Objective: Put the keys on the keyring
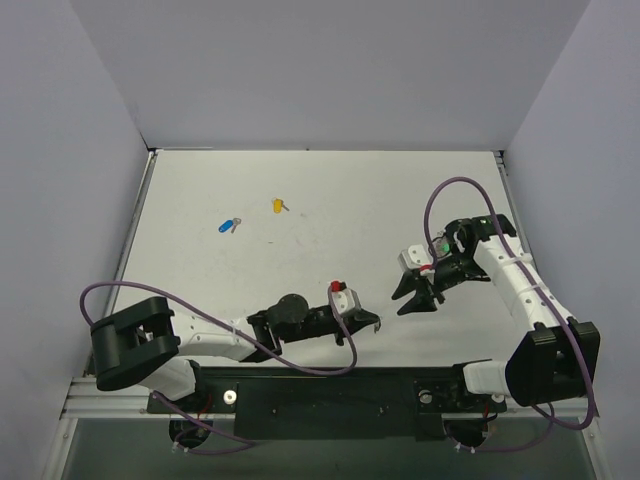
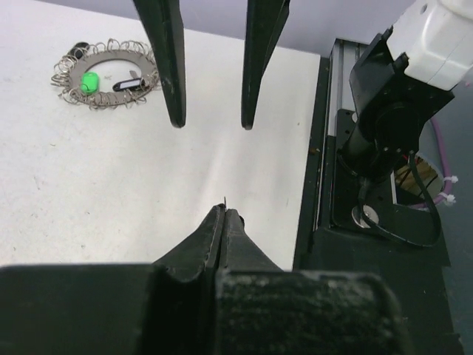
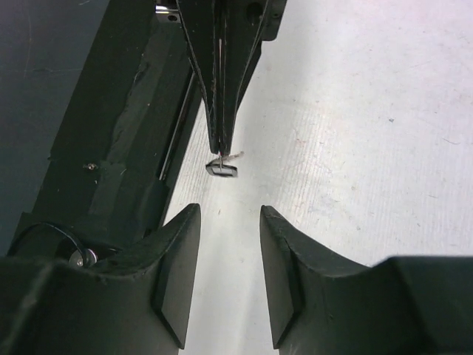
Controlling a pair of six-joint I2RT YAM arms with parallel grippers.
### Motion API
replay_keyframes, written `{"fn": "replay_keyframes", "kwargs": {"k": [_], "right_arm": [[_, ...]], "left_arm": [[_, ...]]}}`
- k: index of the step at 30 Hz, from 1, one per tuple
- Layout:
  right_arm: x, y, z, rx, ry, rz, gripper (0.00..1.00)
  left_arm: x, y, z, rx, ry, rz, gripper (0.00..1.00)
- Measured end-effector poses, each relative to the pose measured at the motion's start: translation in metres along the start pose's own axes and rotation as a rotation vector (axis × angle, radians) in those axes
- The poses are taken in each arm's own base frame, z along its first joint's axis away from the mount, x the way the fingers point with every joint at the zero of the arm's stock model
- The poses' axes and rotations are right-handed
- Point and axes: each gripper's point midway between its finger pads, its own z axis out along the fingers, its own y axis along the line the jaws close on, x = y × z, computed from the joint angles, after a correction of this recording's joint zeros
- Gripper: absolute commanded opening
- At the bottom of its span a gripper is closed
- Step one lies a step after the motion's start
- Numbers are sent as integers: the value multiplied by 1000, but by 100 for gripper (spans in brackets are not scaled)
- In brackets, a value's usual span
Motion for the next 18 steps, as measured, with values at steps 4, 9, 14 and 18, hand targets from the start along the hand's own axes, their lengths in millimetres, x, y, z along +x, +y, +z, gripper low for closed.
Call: {"fn": "replay_keyframes", "kwargs": {"k": [4,9,14,18], "right_arm": [[-6,-1,-2,27,-26,-1,36],[-14,1,2,14,-57,4,33],[-23,0,4,9,-80,-2,19],[-28,0,5,6,-87,0,10]], "left_arm": [[-8,-1,-8,-9,-95,-43,0],[-34,-2,-10,-10,-229,-95,0],[-23,1,-9,-23,-225,-134,0],[-15,2,-7,-29,-207,-153,0]]}}
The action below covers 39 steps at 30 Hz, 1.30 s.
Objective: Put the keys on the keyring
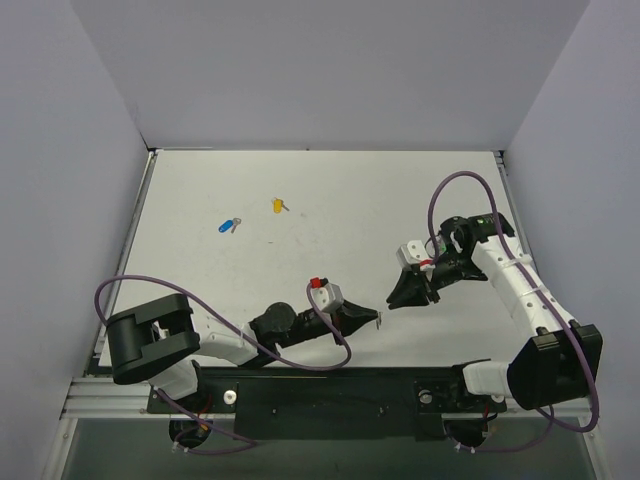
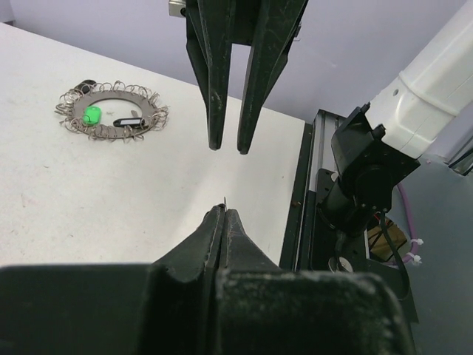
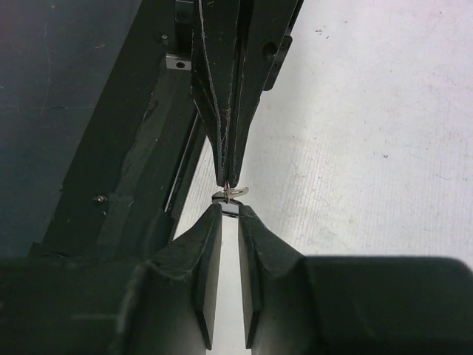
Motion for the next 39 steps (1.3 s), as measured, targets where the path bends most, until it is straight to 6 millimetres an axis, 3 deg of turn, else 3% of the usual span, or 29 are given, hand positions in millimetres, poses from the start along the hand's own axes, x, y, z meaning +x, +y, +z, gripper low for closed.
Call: {"fn": "replay_keyframes", "kwargs": {"k": [26,39], "right_arm": [[11,2,14,-87,10,39,17],[11,6,20,-122,12,20,11]], "left_arm": [[-8,1,1,-8,-30,-1,0],[-14,-1,1,-4,-44,0,0]]}}
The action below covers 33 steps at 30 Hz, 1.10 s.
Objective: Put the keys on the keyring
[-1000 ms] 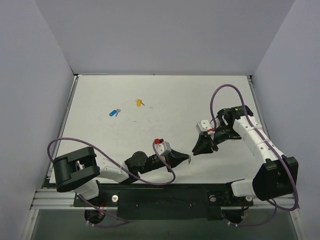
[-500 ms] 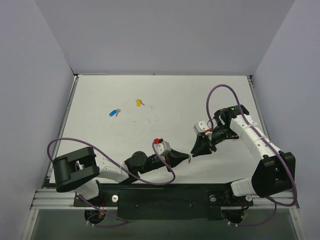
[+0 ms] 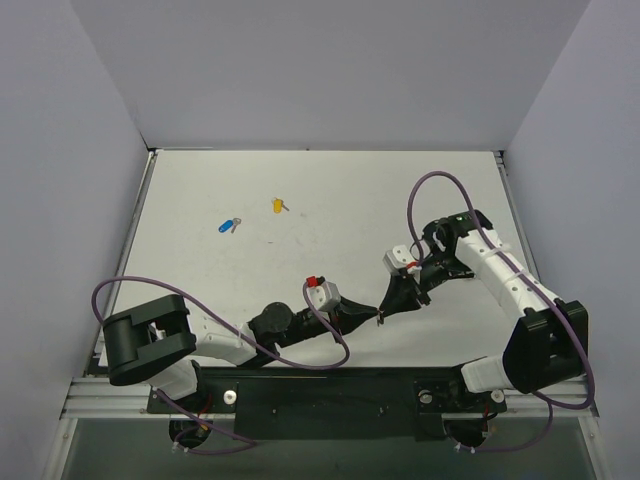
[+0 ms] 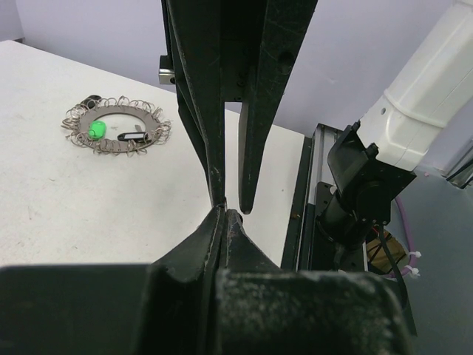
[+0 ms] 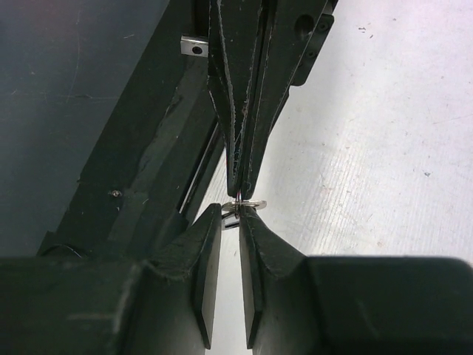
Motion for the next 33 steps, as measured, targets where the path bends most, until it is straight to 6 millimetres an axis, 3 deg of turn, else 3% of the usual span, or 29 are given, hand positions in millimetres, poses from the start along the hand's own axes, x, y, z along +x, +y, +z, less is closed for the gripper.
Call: {"fn": "replay_keyframes", "kwargs": {"k": [3,5,10,15,18,26,30,33], "right_arm": [[0,1,1,-7,1,-3,8],[0,1,2,-10,1,-3,1],[1,1,3,-15,1,2,0],[1,1,1,-16,20,22,0],[4,-1,-4,-13,74,33,0],[18,-2,-21,12,235,146,0],[28,5,-28,33,311,271,0],[33,6,-32,68,353,328,0]], "left_arm": [[0,0,0,0,0,0,0],[0,0,0,0,-1,0,0],[0,-1,0,2,0,-1,0],[-1,-1,0,-1,-3,-1,46],[-13,-1,-3,-11,-32,1,55],[-57,-7,-13,-40,15,69,58],[-45,-1,-8,-64,121,104,57],[-23,5,-3,-80,218,127,51]]}}
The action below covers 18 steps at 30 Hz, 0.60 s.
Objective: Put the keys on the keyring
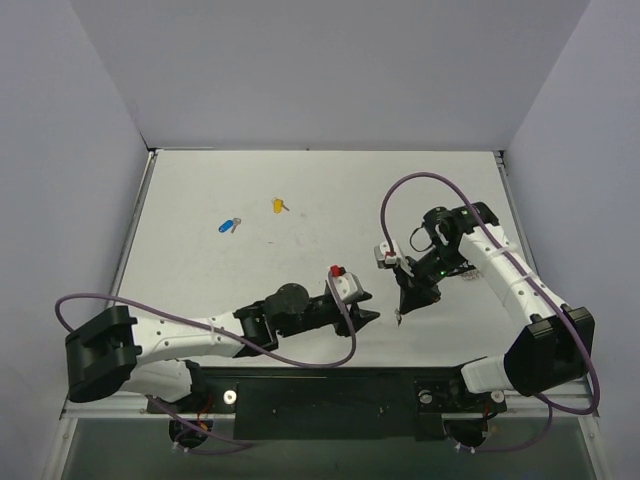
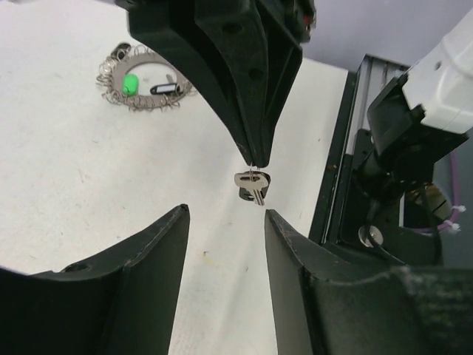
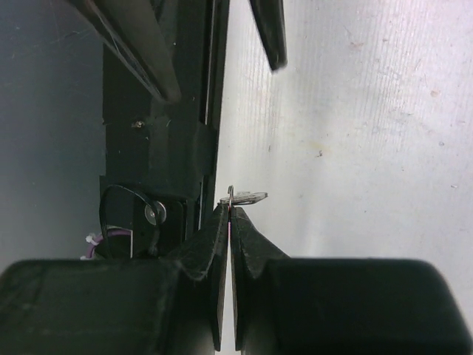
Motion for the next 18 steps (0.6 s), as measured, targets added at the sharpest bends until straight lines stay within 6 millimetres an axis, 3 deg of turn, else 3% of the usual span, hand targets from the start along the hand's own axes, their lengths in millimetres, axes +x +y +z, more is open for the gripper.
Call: {"fn": "replay_keyframes", "kwargs": {"k": [7,18], "right_arm": [[5,-5,-1,37,28,70,0],[6,-7,-1,50,31,93,0]], "left_arm": [[24,-2,31,-5,100,37,43],[40,-6,50,5,128,46,38]]}}
